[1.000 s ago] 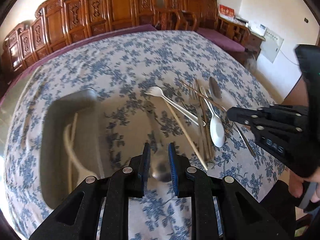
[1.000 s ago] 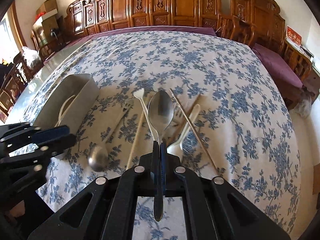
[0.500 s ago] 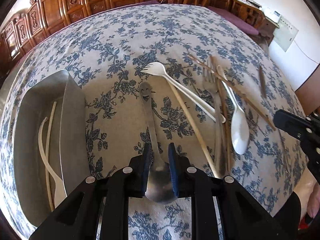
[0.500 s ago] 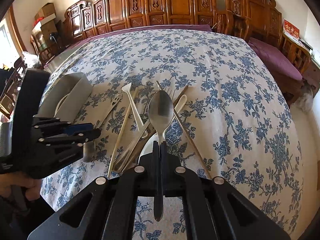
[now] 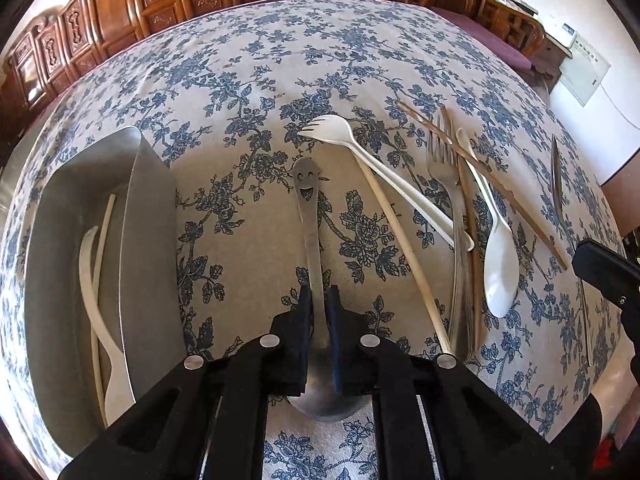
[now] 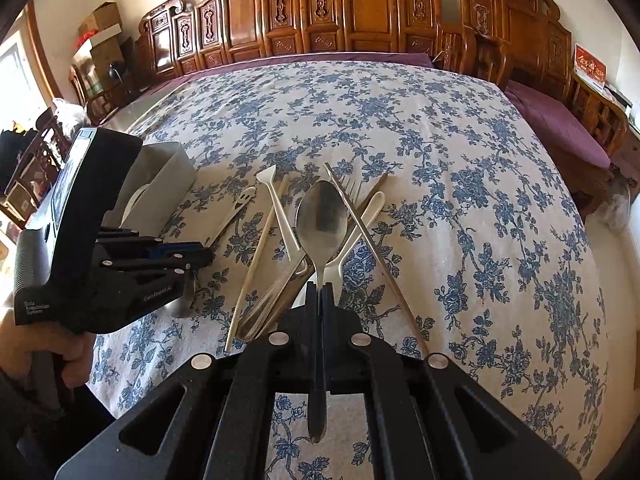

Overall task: Organize utensils
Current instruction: 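Lower the smiley-face spoon into the tray and open the left tool while the right tool holds its spoon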

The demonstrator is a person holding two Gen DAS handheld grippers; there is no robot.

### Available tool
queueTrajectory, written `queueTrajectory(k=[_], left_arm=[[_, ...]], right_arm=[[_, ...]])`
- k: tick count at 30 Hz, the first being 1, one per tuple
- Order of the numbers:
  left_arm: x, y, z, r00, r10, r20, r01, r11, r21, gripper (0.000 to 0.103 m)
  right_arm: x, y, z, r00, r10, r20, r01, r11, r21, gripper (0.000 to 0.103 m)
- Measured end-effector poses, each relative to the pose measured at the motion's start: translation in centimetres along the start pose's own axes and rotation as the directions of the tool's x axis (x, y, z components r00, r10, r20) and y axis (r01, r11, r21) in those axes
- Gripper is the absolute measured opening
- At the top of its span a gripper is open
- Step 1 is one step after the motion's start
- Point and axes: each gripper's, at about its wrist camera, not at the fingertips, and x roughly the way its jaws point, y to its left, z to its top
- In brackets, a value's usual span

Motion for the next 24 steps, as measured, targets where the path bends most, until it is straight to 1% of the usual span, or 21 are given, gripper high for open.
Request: queueTrajectory(k=[5, 8, 15, 18, 24], left_arm=[[-1.0, -0.4, -0.6, 1.0, 0.01, 0.029, -0.01, 0.999, 0.032, 0.005], [-1.9, -0.4, -0.9, 0.999, -0.007, 0.038, 0.005, 0.999, 0.038, 0.005], [-5.4, -0.5, -1.7, 0.995, -0.009, 0.102, 0.002, 0.998, 0.069, 0.005], [-7.0, -0.1, -1.6, 0.992, -0.017, 0.129, 0.008, 0.998, 0.067, 0.005], [-9.9, 1.6, -1.4, 0.984, -0.005, 0.18, -0.005, 0.998, 0.055, 0.005]], right_arm=[[-0.3, 0.3, -0.1, 1.0, 0.002, 0.004, -0.002, 1.0, -0.012, 0.004], [-0.6, 0.3, 0.1, 1.0, 0.008, 0.012, -0.008, 1.0, -0.011, 0.004], [-1.5, 1.0, 0.5, 0.999, 0.024, 0.03, -0.023, 0.999, -0.029, 0.004], [-1.8, 1.4, 0.7, 0.999, 0.034, 0.037, -0.032, 0.999, -0.035, 0.003], [-2.6, 2.6, 1.2, 0.997, 0.054, 0.055, -0.052, 0.997, -0.053, 0.004]])
